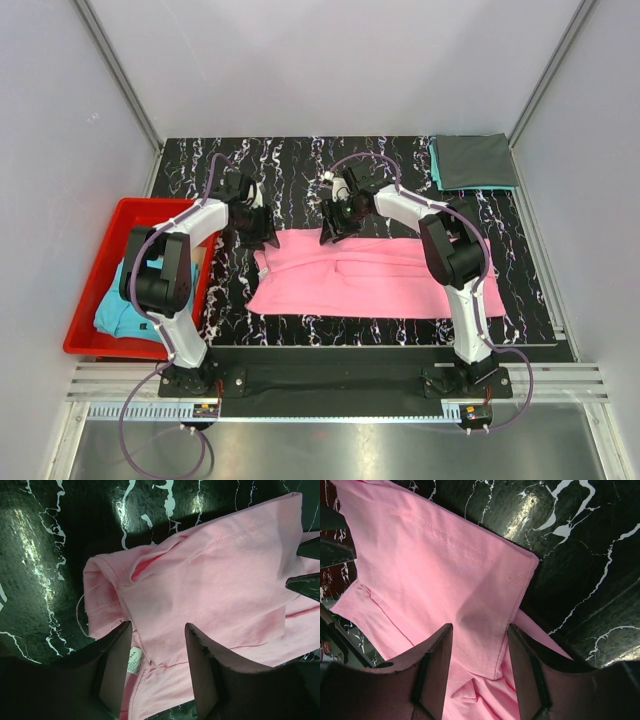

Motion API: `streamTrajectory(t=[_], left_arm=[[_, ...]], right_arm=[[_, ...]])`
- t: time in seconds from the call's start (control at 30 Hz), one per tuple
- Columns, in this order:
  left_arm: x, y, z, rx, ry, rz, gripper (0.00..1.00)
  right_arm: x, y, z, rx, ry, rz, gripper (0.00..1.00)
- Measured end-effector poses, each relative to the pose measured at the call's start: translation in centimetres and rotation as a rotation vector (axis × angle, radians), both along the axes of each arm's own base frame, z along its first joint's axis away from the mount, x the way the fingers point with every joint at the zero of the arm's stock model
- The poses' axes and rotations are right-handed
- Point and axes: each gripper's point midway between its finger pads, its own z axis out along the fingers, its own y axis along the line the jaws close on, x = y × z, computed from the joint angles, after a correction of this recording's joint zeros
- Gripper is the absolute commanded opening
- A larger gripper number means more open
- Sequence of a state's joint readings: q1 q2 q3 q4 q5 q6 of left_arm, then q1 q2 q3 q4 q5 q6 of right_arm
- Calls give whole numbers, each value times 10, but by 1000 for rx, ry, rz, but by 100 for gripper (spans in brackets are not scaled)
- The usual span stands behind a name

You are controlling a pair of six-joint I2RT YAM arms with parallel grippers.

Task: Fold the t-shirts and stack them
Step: Fold the tshirt

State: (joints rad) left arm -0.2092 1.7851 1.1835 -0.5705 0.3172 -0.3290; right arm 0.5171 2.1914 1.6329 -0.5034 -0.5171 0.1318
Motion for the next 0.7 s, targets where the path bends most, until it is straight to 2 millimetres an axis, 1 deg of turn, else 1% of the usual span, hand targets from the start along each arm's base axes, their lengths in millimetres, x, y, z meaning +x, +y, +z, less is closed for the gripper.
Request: streamTrajectory(t=[0.13,0.2,0.27,0.33,0.4,0.5,0.6,0.7], left_arm=[[2,-1,-2,-1,-3,-1,47],[3,-1,-4,-2,-3,-1,43],[3,-1,-5,-1,-1,-1,43],[3,-1,-6,1,-1,-1,44],[4,2,-6,16,-4,-2,49],[4,9,-9,56,-5,7,51],[4,12,-10,76,-4,14,50],[4,12,-10,75,-7,14,47]], right_arm=[[0,-3,0,-18,0,-8,55],[1,-4,2,-23,-8,-13,55],[1,-4,5,-22,-14,-13,55],[2,-5,5,-23,-18,-11,55],[2,-5,4,-28,-22,-10,55],[3,-6,4,-33,-30,-6,55],[3,-7,3,-36,-34,-4,52],[3,-6,3,-33,-32,-1,45]])
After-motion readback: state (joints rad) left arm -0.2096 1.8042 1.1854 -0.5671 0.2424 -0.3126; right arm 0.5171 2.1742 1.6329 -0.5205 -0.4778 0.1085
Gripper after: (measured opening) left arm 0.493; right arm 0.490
